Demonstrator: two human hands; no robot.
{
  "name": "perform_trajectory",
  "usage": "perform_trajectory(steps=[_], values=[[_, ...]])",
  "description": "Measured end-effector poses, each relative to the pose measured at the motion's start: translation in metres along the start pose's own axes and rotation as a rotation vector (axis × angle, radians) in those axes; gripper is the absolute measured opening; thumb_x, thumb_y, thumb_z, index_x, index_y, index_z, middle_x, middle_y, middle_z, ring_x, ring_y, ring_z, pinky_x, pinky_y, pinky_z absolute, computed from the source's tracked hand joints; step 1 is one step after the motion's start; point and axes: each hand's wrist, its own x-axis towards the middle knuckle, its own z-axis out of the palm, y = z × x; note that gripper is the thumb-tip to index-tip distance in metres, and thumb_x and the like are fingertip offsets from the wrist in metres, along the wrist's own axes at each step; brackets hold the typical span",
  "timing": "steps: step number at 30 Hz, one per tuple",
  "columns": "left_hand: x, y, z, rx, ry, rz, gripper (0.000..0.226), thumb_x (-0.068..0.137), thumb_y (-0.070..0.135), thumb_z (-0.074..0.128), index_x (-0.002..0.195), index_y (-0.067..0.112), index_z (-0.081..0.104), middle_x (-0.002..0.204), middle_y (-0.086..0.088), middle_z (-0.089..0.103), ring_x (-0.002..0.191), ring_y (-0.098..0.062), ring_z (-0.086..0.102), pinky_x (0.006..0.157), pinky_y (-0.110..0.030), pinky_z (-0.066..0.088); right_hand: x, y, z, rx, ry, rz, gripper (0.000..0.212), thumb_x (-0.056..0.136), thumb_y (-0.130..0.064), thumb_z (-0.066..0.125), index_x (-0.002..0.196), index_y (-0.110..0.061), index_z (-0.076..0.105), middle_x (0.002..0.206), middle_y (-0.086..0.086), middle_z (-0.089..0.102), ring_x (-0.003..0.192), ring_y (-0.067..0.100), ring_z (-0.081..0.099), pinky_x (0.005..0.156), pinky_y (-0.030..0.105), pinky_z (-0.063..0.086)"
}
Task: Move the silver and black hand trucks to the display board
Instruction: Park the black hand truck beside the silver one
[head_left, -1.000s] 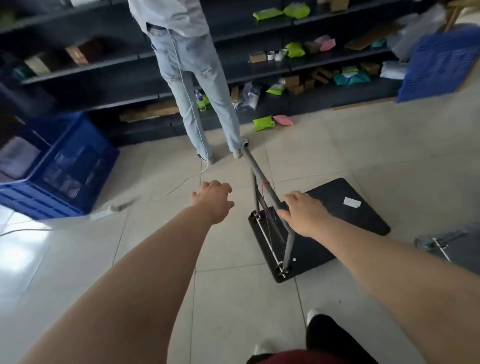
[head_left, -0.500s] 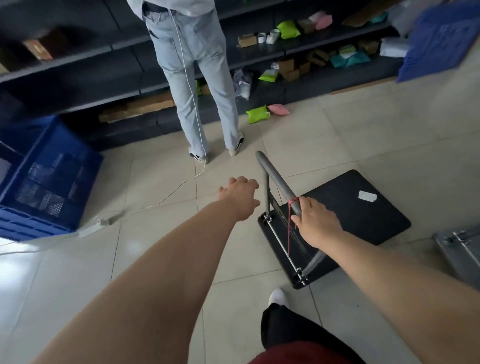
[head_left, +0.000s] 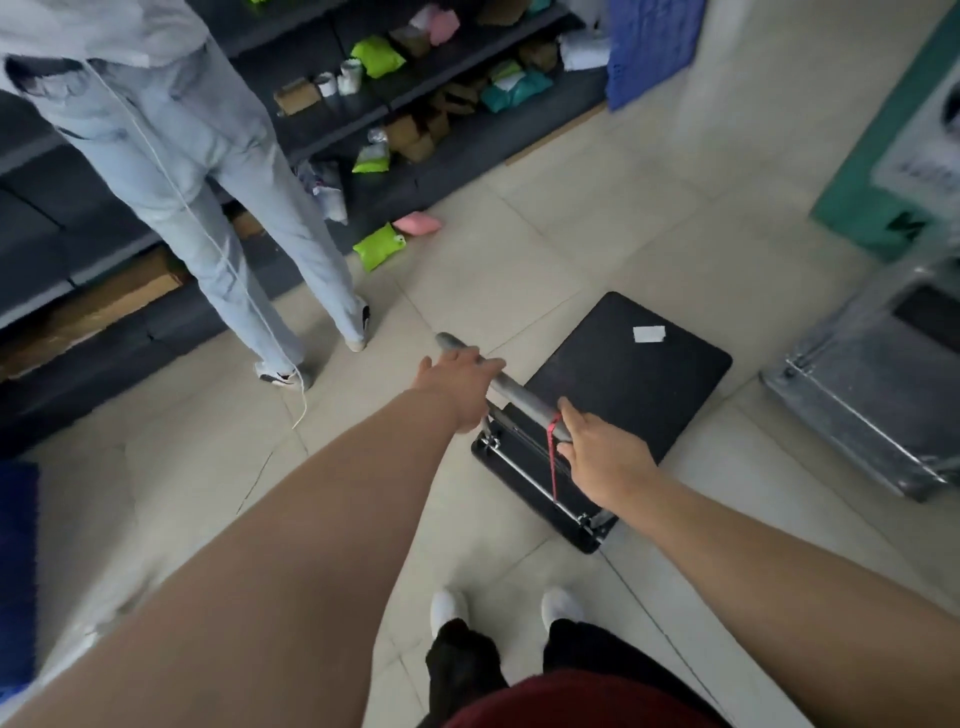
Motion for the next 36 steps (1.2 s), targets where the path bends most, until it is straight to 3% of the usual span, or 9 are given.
perform_trajectory(steps=[5, 8, 12, 17, 22, 29, 32, 36], values=[[0.034, -0.003, -0.005, 0.122, 0.006, 0.147, 0.059, 0.094, 0.025, 0.053, 0.146, 0.032, 0.025, 0.149, -0.004, 0.031, 0.141, -0.028, 0.021, 0.111, -0.052, 0.023, -0.002, 0.015, -0.006, -0.013, 0.053, 0.142, 0.055, 0.097, -0.032, 0.041, 0.146, -0.027, 0.019, 0.111, 0.003, 0.059, 0.089, 0.024, 0.062, 0.067, 0.036, 0.047], [0.050, -0.005, -0.007, 0.153, 0.047, 0.248, 0.049, 0.095, 0.030, 0.049, 0.141, 0.033, 0.032, 0.141, -0.004, 0.041, 0.134, -0.028, 0.032, 0.108, -0.048, 0.027, -0.007, 0.018, -0.005, -0.089, 0.078, 0.261, 0.055, 0.098, -0.033, 0.036, 0.148, -0.032, 0.012, 0.105, 0.004, 0.058, 0.085, 0.024, 0.059, 0.062, 0.034, 0.039], [0.062, -0.008, -0.003, 0.093, 0.083, 0.367, 0.038, 0.096, 0.031, 0.043, 0.133, 0.034, 0.040, 0.129, -0.007, 0.047, 0.119, -0.030, 0.041, 0.103, -0.047, 0.030, -0.011, 0.012, -0.004, -0.045, 0.053, 0.453, 0.057, 0.100, -0.032, 0.031, 0.149, -0.036, 0.001, 0.113, 0.008, 0.054, 0.096, 0.027, 0.054, 0.076, 0.042, 0.049], [0.068, -0.007, 0.007, 0.062, 0.021, 0.459, 0.037, 0.098, 0.038, 0.035, 0.135, 0.036, 0.036, 0.130, -0.006, 0.046, 0.119, -0.029, 0.040, 0.100, -0.050, 0.033, -0.018, 0.005, -0.006, 0.049, 0.105, 0.612, 0.050, 0.100, -0.033, 0.030, 0.149, -0.033, 0.018, 0.120, 0.010, 0.049, 0.105, 0.029, 0.048, 0.087, 0.043, 0.047], [0.072, -0.005, 0.011, 0.086, 0.027, 0.504, 0.026, 0.101, 0.037, 0.031, 0.126, 0.036, 0.037, 0.120, -0.003, 0.048, 0.112, -0.026, 0.041, 0.091, -0.056, 0.037, -0.019, -0.002, -0.005, 0.061, 0.126, 0.663, 0.043, 0.100, -0.030, 0.033, 0.143, -0.033, 0.032, 0.120, 0.009, 0.050, 0.108, 0.028, 0.047, 0.086, 0.041, 0.044], [0.102, 0.004, -0.010, 0.115, 0.052, 0.507, 0.024, 0.102, 0.035, 0.031, 0.125, 0.032, 0.035, 0.114, -0.005, 0.048, 0.107, -0.025, 0.042, 0.084, -0.049, 0.045, 0.006, 0.022, -0.020, 0.154, 0.145, 0.689, 0.035, 0.099, -0.032, 0.037, 0.134, -0.032, 0.041, 0.120, 0.005, 0.052, 0.113, 0.027, 0.046, 0.088, 0.042, 0.043], [0.120, 0.012, -0.021, 0.131, 0.066, 0.476, 0.029, 0.101, 0.032, 0.036, 0.130, 0.029, 0.034, 0.119, -0.007, 0.047, 0.111, -0.027, 0.042, 0.081, -0.040, 0.041, 0.023, 0.033, -0.025, 0.141, 0.188, 0.689, 0.029, 0.098, -0.032, 0.039, 0.125, -0.026, 0.045, 0.116, 0.004, 0.054, 0.108, 0.026, 0.048, 0.083, 0.041, 0.043], [0.150, 0.021, -0.042, 0.119, 0.043, 0.448, 0.029, 0.101, 0.031, 0.038, 0.130, 0.031, 0.037, 0.121, -0.007, 0.047, 0.114, -0.027, 0.041, 0.091, -0.044, 0.041, 0.048, 0.059, -0.037, 0.137, 0.187, 0.647, 0.024, 0.098, -0.034, 0.038, 0.120, -0.027, 0.044, 0.112, 0.002, 0.055, 0.104, 0.025, 0.049, 0.080, 0.041, 0.043]])
